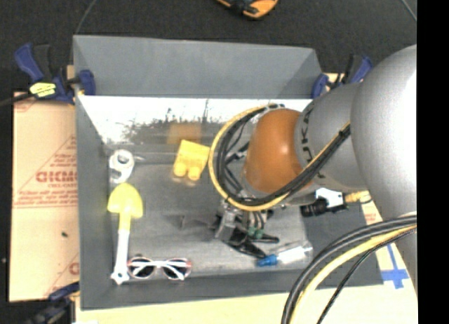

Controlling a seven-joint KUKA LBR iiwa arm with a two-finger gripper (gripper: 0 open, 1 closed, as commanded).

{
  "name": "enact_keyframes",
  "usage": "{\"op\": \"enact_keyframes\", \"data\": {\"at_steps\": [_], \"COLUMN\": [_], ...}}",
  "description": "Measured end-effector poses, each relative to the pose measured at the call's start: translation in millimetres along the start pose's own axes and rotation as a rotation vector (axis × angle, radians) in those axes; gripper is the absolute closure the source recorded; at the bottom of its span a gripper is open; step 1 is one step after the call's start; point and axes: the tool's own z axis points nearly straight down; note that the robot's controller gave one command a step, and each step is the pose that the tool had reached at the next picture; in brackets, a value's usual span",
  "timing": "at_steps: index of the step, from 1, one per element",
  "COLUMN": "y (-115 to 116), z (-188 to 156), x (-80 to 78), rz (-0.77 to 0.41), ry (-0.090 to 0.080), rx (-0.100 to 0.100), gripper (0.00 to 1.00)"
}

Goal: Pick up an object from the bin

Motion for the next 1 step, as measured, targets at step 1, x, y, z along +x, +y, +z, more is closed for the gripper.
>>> {"op": "enact_keyframes", "data": {"at_steps": [1], "y": [-0.2], "z": [-17.2], "x": [-0.2], "rz": [-0.002], "ry": [-0.002], "rx": [-0.001], "gripper": [1.0]}}
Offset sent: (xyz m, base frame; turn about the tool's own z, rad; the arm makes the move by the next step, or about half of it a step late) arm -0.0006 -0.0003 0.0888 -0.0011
